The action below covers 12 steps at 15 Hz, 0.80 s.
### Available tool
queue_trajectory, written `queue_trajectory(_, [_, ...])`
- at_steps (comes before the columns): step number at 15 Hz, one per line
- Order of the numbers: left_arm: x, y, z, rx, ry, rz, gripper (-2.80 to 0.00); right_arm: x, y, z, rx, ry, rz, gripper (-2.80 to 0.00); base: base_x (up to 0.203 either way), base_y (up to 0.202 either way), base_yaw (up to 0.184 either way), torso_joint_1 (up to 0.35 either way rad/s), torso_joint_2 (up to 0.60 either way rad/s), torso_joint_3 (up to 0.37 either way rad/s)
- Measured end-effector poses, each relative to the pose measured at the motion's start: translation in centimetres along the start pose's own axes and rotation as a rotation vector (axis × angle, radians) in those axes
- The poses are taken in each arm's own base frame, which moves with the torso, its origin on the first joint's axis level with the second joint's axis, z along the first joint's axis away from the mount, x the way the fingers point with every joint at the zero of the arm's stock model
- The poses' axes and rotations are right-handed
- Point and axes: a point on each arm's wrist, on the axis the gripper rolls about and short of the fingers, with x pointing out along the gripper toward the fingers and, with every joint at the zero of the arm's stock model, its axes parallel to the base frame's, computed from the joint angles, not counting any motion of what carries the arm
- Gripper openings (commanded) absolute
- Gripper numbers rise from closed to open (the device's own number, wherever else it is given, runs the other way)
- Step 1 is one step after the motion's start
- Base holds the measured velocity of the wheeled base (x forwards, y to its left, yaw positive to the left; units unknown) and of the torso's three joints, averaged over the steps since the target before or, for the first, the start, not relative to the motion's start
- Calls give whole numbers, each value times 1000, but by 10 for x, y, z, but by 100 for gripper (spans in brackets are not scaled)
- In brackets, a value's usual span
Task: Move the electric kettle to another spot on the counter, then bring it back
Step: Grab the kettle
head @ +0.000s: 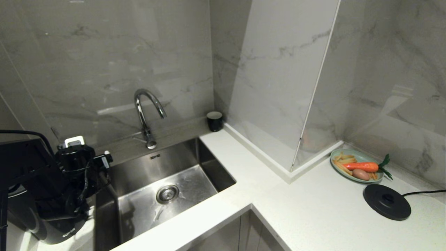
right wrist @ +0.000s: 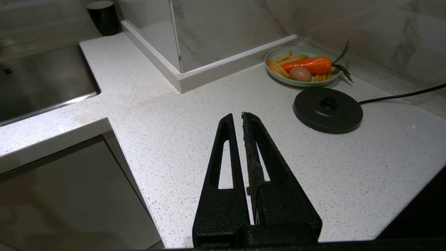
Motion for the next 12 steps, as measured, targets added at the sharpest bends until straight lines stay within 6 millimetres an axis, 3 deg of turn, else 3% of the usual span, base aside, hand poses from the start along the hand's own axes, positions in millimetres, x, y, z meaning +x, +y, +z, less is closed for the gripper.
queue_trajectory(12, [0, 1, 2, -4, -5, 4, 0, 0, 0, 0, -1, 0, 0, -280, 0, 0, 0, 0, 0, 0])
